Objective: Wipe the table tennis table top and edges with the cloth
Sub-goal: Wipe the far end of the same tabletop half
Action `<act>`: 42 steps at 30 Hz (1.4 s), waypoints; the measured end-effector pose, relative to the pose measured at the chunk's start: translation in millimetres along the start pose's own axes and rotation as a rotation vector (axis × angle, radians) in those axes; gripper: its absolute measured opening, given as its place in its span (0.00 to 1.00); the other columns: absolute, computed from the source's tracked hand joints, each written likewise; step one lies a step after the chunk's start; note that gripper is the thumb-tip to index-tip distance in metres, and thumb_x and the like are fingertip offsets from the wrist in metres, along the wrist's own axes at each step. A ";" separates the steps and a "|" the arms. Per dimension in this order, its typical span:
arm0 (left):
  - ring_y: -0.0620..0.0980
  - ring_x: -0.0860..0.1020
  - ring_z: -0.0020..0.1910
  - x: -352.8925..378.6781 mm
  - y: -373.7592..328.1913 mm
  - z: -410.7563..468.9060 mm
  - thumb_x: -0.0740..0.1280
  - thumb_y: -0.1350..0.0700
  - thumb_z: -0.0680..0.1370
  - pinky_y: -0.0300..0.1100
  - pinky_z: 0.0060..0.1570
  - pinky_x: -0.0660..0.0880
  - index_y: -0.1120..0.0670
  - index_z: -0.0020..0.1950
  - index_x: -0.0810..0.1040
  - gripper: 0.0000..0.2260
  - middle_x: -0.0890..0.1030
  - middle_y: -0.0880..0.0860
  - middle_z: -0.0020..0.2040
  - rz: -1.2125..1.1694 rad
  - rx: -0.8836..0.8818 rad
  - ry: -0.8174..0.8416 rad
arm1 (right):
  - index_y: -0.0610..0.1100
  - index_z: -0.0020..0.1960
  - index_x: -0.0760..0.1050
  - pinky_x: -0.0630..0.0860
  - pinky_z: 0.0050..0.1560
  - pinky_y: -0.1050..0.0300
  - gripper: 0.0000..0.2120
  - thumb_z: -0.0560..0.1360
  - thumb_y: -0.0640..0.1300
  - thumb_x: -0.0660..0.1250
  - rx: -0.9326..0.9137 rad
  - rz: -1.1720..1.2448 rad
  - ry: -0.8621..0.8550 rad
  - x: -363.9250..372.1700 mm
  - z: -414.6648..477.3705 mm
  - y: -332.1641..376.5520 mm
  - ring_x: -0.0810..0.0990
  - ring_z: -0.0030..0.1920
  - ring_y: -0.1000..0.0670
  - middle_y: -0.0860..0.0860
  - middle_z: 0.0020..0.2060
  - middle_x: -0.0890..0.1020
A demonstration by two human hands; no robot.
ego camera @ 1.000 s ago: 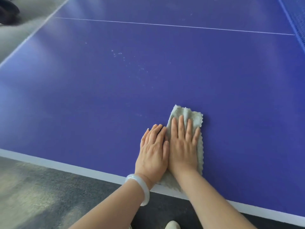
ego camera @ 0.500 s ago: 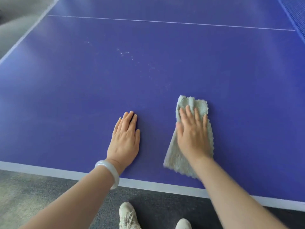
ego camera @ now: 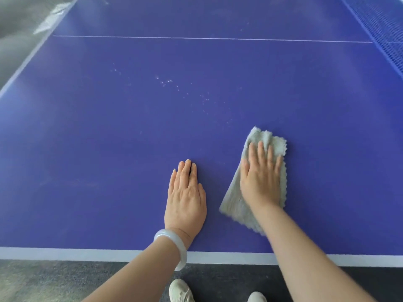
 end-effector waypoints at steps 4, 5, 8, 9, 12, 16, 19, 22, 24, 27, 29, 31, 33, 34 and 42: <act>0.49 0.41 0.80 0.4 1.3 -1.7 0.47 0.56 0.84 0.42 0.76 0.34 0.59 0.81 0.49 0.24 0.48 0.54 0.81 -0.017 0.010 0.024 | 0.46 0.81 0.56 0.48 0.79 0.40 0.25 0.85 0.49 0.47 -0.484 0.017 0.052 12.8 -90.1 35.7 0.47 0.81 0.45 0.49 0.81 0.53; 0.49 0.41 0.80 0.0 1.6 -1.0 0.47 0.56 0.84 0.42 0.76 0.34 0.59 0.81 0.49 0.24 0.47 0.53 0.81 -0.028 0.013 0.029 | 0.48 0.81 0.55 0.48 0.79 0.41 0.25 0.85 0.50 0.46 -0.563 0.002 0.075 13.8 -93.5 34.0 0.47 0.81 0.47 0.50 0.81 0.52; 0.49 0.42 0.80 -3.0 4.2 3.4 0.47 0.56 0.85 0.39 0.75 0.32 0.58 0.81 0.50 0.24 0.48 0.53 0.81 -0.044 0.032 0.045 | 0.50 0.81 0.54 0.47 0.79 0.44 0.26 0.84 0.51 0.42 -0.484 0.000 0.054 6.2 -55.1 16.0 0.49 0.81 0.50 0.53 0.81 0.53; 0.49 0.44 0.80 -5.5 5.8 5.7 0.47 0.56 0.85 0.37 0.74 0.33 0.58 0.81 0.52 0.24 0.50 0.53 0.81 -0.066 0.038 0.046 | 0.49 0.81 0.54 0.47 0.80 0.43 0.27 0.83 0.52 0.41 -0.387 -0.010 0.033 5.4 -35.7 7.1 0.50 0.81 0.49 0.53 0.81 0.53; 0.51 0.52 0.79 -17.3 10.1 16.3 0.49 0.54 0.85 0.34 0.74 0.36 0.58 0.79 0.58 0.23 0.57 0.54 0.80 -0.096 0.071 0.028 | 0.48 0.82 0.47 0.44 0.79 0.41 0.28 0.84 0.52 0.37 -0.038 -0.062 0.025 4.4 19.2 -19.6 0.45 0.81 0.47 0.51 0.81 0.48; 0.50 0.49 0.80 -23.3 17.0 50.7 0.46 0.50 0.85 0.39 0.76 0.38 0.59 0.80 0.54 0.24 0.54 0.54 0.81 -0.038 0.043 0.006 | 0.48 0.82 0.46 0.42 0.78 0.37 0.27 0.84 0.50 0.44 0.102 -0.021 0.020 1.9 37.6 22.3 0.44 0.81 0.43 0.49 0.82 0.48; 0.49 0.47 0.80 -24.1 16.5 82.1 0.46 0.49 0.85 0.41 0.77 0.41 0.59 0.80 0.52 0.25 0.53 0.54 0.81 -0.077 -0.044 0.023 | 0.48 0.82 0.47 0.45 0.79 0.37 0.28 0.82 0.51 0.40 -0.369 -0.053 0.054 14.3 1.2 92.5 0.45 0.81 0.43 0.50 0.82 0.50; 0.50 0.47 0.80 -16.3 9.9 108.6 0.45 0.49 0.86 0.42 0.77 0.42 0.59 0.81 0.51 0.25 0.52 0.54 0.81 -0.035 -0.035 0.055 | 0.50 0.82 0.47 0.46 0.80 0.42 0.28 0.83 0.54 0.38 -0.548 -0.045 0.139 14.9 -2.9 76.9 0.43 0.81 0.49 0.54 0.82 0.47; 0.51 0.46 0.80 -9.0 4.6 124.3 0.45 0.48 0.85 0.43 0.77 0.42 0.59 0.81 0.50 0.26 0.51 0.55 0.81 0.017 -0.015 0.065 | 0.52 0.82 0.49 0.44 0.80 0.44 0.29 0.82 0.56 0.38 -0.437 -0.058 0.116 8.5 17.6 30.6 0.45 0.81 0.51 0.55 0.81 0.47; 0.52 0.45 0.80 0.0 -0.8 144.0 0.45 0.48 0.85 0.44 0.78 0.41 0.59 0.81 0.49 0.26 0.49 0.55 0.81 0.071 -0.008 0.074 | 0.51 0.82 0.50 0.45 0.80 0.43 0.30 0.81 0.56 0.39 -0.194 -0.068 0.060 -6.1 60.8 -36.1 0.48 0.81 0.48 0.53 0.81 0.50; 0.51 0.44 0.80 5.7 -1.1 153.5 0.45 0.48 0.85 0.44 0.78 0.40 0.59 0.81 0.48 0.26 0.48 0.54 0.81 0.051 -0.035 0.076 | 0.50 0.82 0.47 0.46 0.80 0.41 0.29 0.83 0.56 0.40 -0.032 -0.070 0.049 -11.1 93.6 -67.5 0.47 0.81 0.46 0.50 0.81 0.48; 0.50 0.44 0.80 9.6 0.5 156.6 0.45 0.48 0.85 0.43 0.77 0.38 0.59 0.81 0.48 0.26 0.48 0.54 0.82 0.036 -0.064 0.053 | 0.49 0.82 0.44 0.46 0.79 0.39 0.31 0.82 0.57 0.43 0.092 -0.047 0.038 -13.5 127.0 -80.3 0.47 0.81 0.44 0.48 0.82 0.49; 0.49 0.44 0.80 11.3 1.1 158.1 0.46 0.48 0.85 0.41 0.77 0.37 0.59 0.81 0.50 0.26 0.50 0.53 0.81 0.011 -0.077 0.025 | 0.49 0.82 0.44 0.43 0.79 0.39 0.30 0.83 0.55 0.45 0.124 -0.003 0.039 -11.1 158.4 -65.5 0.46 0.81 0.44 0.48 0.82 0.50; 0.48 0.45 0.80 10.8 0.9 158.2 0.47 0.48 0.85 0.40 0.76 0.36 0.59 0.81 0.50 0.26 0.50 0.52 0.81 -0.001 -0.077 0.019 | 0.49 0.82 0.45 0.41 0.79 0.39 0.29 0.84 0.54 0.45 0.094 0.012 0.044 -9.5 168.7 -47.3 0.46 0.81 0.45 0.50 0.82 0.50; 0.47 0.43 0.80 8.3 2.4 158.1 0.48 0.52 0.85 0.36 0.73 0.31 0.57 0.81 0.49 0.25 0.49 0.51 0.81 -0.005 -0.047 0.010 | 0.54 0.81 0.54 0.49 0.79 0.39 0.26 0.83 0.55 0.46 -0.726 -0.060 0.146 8.2 112.8 47.8 0.51 0.81 0.45 0.51 0.81 0.55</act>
Point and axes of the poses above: each hand's wrist, its own z-axis towards the middle knuckle, its own x-axis out of the palm, y = z × x, the point moved 5 cm from there along z, towards the middle knuckle
